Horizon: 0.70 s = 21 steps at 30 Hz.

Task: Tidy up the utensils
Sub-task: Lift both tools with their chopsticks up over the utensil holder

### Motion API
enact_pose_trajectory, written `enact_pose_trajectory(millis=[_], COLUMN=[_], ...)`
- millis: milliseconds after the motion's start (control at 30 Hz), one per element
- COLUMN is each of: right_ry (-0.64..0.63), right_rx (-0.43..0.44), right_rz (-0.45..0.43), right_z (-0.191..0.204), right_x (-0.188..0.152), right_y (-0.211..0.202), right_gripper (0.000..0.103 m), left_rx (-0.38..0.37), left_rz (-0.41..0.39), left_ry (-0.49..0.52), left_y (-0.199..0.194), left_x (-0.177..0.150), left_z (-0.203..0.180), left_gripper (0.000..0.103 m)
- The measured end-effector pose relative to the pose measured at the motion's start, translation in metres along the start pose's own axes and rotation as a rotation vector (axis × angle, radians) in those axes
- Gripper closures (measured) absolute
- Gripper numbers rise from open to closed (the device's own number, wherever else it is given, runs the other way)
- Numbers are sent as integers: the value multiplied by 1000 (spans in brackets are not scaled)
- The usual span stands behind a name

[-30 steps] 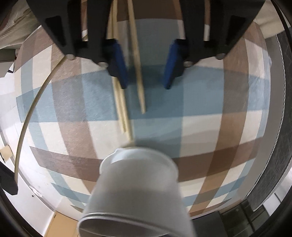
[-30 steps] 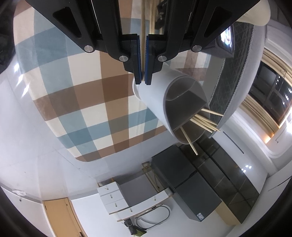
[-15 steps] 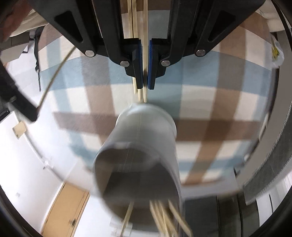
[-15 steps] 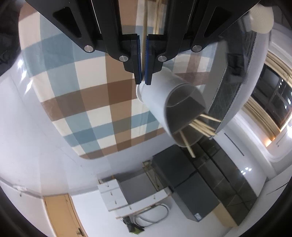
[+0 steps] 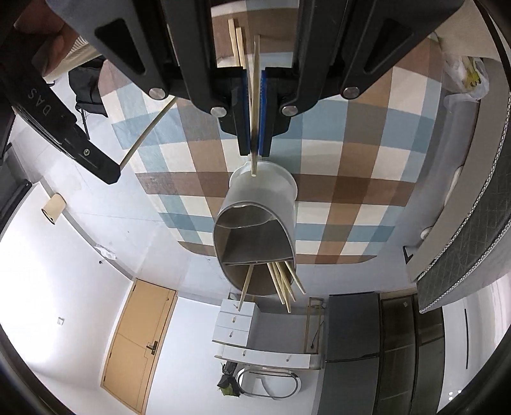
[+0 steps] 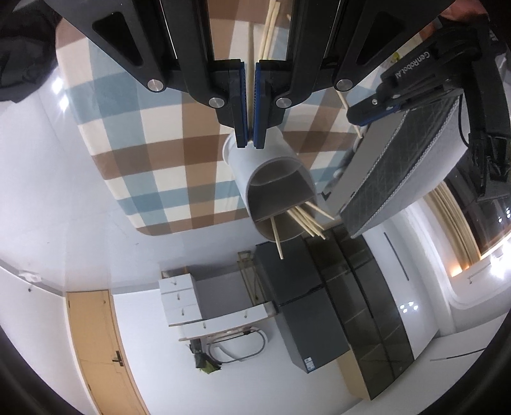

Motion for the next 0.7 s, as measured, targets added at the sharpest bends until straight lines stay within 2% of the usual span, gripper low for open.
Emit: enact_pose_trajectory(millis=[367,700], right_ry=[13,3], right_rx=[-25,-9], right_rz=[-35,-84], right_z=[0,6], right_x=[-4,5], right_y=[-23,-32], right_gripper=[100,100], left_rx=[0,-22], left_rz=[-2,-10], left_ry=[62,47], left_y=[-25,-38], left_x=[1,15], left_z=[-7,0], left_gripper=[102,102])
Point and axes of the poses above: each gripper's, at about its wrist camera, not at the fingertips, and y roughly the way its jaws point, z to its left, x to its top, the point moved 7 cm from there along y, roughly the way its jaws point, and after that the axes turned 12 degrees about x, right-handed, at the moved point
